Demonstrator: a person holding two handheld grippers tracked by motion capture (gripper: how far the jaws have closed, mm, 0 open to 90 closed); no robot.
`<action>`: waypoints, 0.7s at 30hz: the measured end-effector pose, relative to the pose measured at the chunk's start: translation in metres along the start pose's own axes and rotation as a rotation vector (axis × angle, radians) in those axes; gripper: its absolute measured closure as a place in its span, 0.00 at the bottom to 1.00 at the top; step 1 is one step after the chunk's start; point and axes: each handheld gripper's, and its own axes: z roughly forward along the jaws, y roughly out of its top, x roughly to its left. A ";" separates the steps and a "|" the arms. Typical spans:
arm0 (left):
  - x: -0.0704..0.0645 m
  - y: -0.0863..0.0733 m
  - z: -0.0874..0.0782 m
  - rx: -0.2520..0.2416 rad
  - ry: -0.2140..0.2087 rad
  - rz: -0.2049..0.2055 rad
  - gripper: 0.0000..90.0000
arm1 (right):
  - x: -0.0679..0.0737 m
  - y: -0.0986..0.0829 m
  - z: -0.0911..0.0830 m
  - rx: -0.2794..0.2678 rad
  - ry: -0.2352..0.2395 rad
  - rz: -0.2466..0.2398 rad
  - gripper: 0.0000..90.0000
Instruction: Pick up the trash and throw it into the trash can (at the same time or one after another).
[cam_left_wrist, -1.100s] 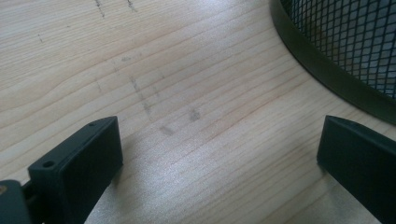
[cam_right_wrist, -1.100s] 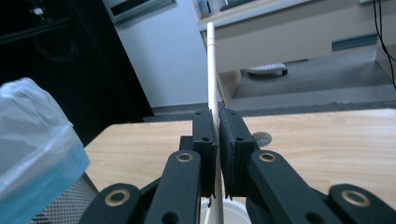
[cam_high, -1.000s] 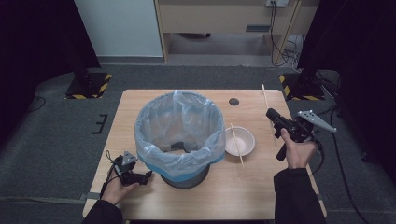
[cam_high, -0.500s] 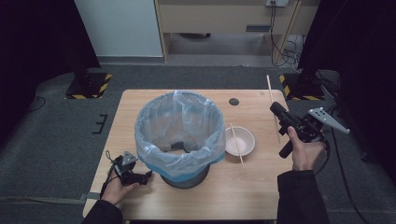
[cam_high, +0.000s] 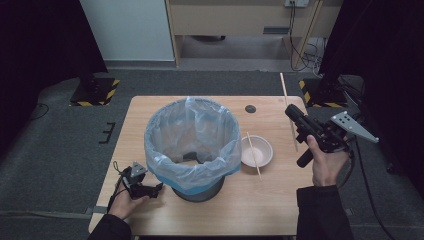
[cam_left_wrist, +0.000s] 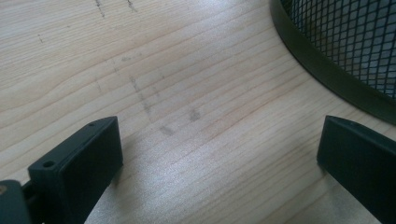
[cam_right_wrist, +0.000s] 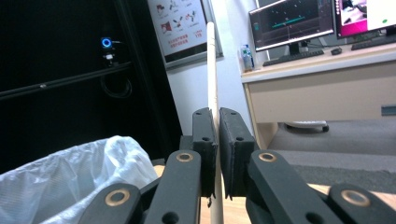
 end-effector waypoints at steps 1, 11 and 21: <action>0.000 0.000 0.000 0.000 0.000 0.000 0.00 | 0.002 0.002 0.000 -0.003 0.006 -0.003 0.95; 0.000 0.000 0.000 0.000 0.000 0.000 0.00 | 0.020 0.017 0.006 -0.033 0.080 -0.019 0.95; 0.000 0.000 0.000 0.000 0.000 0.000 0.00 | 0.048 0.042 0.022 -0.060 0.149 -0.060 0.95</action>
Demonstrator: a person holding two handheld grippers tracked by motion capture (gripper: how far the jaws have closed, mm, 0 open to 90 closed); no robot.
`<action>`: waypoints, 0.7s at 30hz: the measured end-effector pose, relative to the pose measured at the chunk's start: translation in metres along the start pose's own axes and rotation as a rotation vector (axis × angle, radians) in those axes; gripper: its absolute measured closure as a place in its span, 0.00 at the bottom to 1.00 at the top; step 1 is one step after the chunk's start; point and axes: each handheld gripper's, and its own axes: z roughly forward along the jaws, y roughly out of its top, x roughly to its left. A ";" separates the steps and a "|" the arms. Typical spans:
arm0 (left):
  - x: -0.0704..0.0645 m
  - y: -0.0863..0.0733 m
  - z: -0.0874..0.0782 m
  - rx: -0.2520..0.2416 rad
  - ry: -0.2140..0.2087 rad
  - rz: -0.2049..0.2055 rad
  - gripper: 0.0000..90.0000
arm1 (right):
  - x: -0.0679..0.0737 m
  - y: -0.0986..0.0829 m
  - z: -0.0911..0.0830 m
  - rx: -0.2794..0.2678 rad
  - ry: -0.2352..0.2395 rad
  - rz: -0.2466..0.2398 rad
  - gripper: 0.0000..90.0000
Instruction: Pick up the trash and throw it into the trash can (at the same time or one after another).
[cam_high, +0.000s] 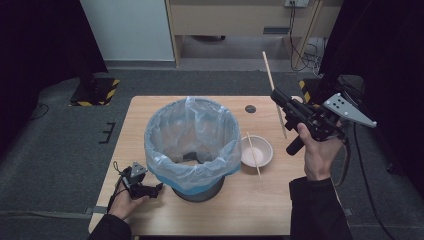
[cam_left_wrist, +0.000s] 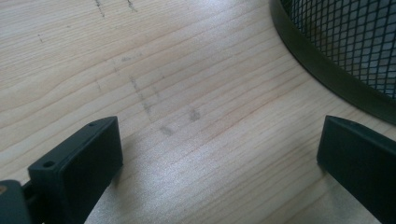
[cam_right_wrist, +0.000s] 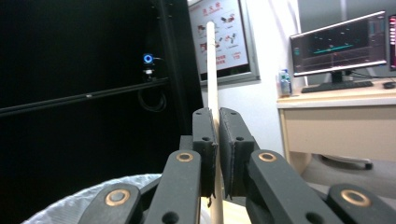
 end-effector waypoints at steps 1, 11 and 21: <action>0.000 0.000 0.000 0.000 0.000 0.000 0.00 | 0.002 0.001 0.002 0.000 0.005 -0.001 0.95; 0.000 0.000 0.000 0.000 0.000 0.000 0.00 | 0.023 0.006 0.023 0.010 0.065 -0.016 0.95; 0.000 0.000 0.000 -0.003 0.001 -0.004 0.00 | 0.045 0.003 0.049 0.042 0.114 -0.030 0.95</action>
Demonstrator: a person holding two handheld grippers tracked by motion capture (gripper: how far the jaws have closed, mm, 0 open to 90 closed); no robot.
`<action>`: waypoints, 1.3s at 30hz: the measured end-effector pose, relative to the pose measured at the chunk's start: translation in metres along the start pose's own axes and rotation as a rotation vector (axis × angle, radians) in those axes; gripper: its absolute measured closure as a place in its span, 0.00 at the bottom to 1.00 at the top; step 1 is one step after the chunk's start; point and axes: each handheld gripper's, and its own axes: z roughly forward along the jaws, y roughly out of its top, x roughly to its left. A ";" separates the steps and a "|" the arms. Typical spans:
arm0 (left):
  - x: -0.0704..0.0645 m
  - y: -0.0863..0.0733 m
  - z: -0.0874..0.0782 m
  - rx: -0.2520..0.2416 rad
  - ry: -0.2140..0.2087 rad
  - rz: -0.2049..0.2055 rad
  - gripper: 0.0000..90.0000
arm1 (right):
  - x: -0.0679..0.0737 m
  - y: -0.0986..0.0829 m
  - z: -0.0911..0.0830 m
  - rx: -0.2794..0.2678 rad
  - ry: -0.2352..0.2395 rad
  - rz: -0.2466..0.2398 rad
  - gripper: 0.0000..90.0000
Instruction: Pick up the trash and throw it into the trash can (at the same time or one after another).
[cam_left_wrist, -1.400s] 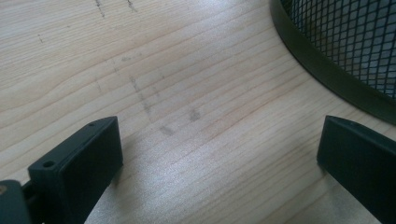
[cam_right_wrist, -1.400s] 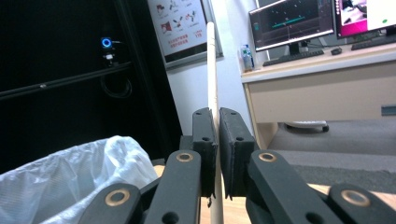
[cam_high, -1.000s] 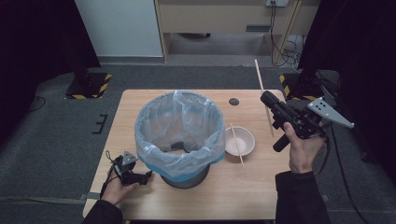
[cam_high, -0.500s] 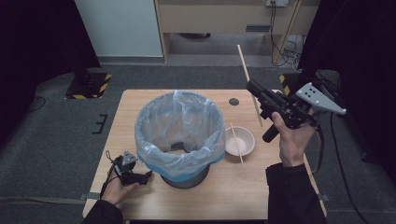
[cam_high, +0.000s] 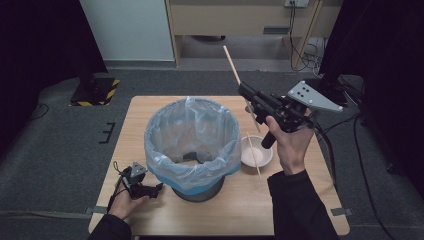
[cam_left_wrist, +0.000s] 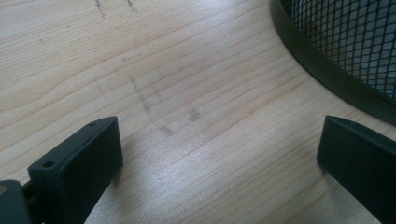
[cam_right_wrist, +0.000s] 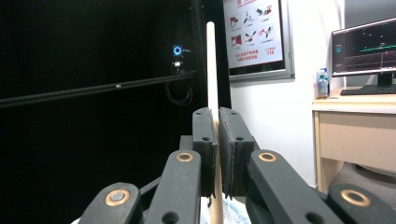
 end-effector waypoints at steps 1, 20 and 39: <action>0.000 0.000 0.000 0.000 0.000 0.000 0.00 | 0.001 0.000 0.002 0.001 0.003 0.000 0.95; 0.000 0.000 0.000 0.000 0.000 0.000 0.00 | 0.024 -0.013 0.040 0.052 0.047 0.001 0.95; 0.000 0.000 0.000 0.000 -0.001 0.001 0.00 | 0.024 -0.029 0.060 0.135 0.088 0.021 0.85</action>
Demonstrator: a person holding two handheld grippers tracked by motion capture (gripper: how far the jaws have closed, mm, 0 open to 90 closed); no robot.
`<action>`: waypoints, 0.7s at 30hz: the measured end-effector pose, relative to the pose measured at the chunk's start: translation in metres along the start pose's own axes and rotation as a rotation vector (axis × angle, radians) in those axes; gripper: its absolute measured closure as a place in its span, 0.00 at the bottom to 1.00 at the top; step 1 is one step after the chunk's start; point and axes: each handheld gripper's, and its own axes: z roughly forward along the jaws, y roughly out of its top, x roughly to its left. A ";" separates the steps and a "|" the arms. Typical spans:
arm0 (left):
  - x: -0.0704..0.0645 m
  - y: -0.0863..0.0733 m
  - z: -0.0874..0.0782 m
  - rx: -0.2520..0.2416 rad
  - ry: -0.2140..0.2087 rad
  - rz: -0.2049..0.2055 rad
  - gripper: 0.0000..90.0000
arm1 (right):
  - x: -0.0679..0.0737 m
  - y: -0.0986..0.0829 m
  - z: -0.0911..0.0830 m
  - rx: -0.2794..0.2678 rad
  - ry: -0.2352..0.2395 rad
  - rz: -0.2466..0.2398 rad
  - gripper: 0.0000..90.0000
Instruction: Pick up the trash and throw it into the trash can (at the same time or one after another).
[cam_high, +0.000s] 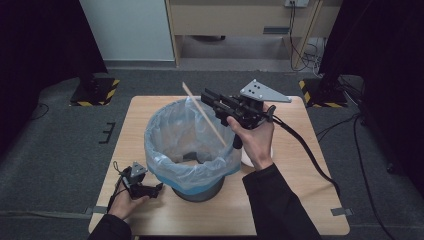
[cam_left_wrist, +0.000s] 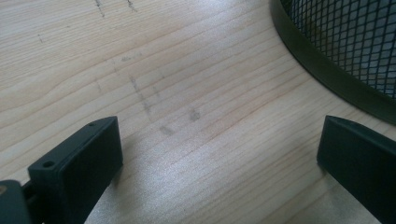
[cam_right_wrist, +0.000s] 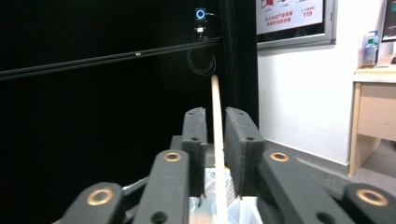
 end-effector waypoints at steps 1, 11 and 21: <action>0.000 0.000 0.000 -0.001 0.000 0.000 0.00 | -0.001 0.000 0.000 0.001 -0.001 -0.002 0.84; 0.000 0.000 0.000 0.000 0.000 0.000 0.00 | -0.013 0.016 -0.024 -0.017 -0.086 -0.033 0.70; 0.000 0.000 0.000 0.003 0.000 0.004 0.00 | -0.049 0.000 -0.072 0.001 -0.252 -0.066 0.57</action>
